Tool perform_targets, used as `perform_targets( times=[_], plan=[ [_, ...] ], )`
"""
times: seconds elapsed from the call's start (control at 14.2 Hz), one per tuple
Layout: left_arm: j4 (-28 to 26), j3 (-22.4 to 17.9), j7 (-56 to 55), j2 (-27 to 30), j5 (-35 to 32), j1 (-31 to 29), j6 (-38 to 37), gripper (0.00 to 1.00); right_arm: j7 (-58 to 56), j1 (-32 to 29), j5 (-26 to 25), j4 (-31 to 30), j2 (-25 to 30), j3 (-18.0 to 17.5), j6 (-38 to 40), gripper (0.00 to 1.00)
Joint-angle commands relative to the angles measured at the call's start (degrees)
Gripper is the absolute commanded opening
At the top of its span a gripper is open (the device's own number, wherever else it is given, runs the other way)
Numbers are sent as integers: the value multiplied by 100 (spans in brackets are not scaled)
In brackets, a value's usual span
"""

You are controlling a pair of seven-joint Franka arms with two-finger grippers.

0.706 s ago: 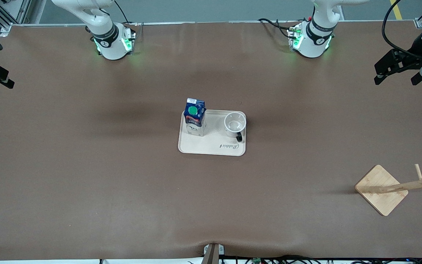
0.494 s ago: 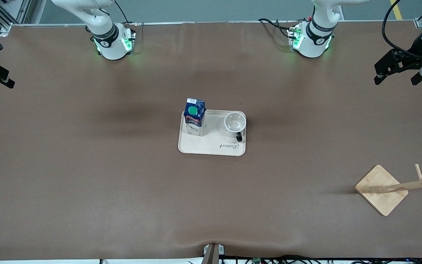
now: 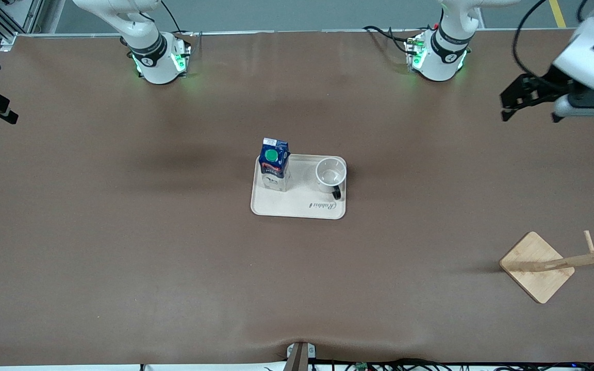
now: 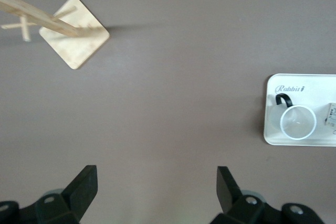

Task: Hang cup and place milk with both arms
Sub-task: 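Move the left gripper toward the white mug on the tray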

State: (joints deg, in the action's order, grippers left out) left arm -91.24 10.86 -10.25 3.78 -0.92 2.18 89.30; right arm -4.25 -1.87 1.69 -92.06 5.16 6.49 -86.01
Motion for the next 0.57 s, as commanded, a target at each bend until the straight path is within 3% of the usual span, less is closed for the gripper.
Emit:
perform_targets(
  times=[0.0,0.28,0.49],
  plan=[
    [-86,678,-973,-307,74,2,201,100,-58,-129,112,83,-24,-69,76,100],
    [-1252,1716,-2786,-449,22,2,1551,100,-49,-129,112,83,-24,-69,76,100],
    [-2124,2156,-3657,-632,4,11,2800,100,-49,-103,112,83,-24,-77,76,100]
  ],
)
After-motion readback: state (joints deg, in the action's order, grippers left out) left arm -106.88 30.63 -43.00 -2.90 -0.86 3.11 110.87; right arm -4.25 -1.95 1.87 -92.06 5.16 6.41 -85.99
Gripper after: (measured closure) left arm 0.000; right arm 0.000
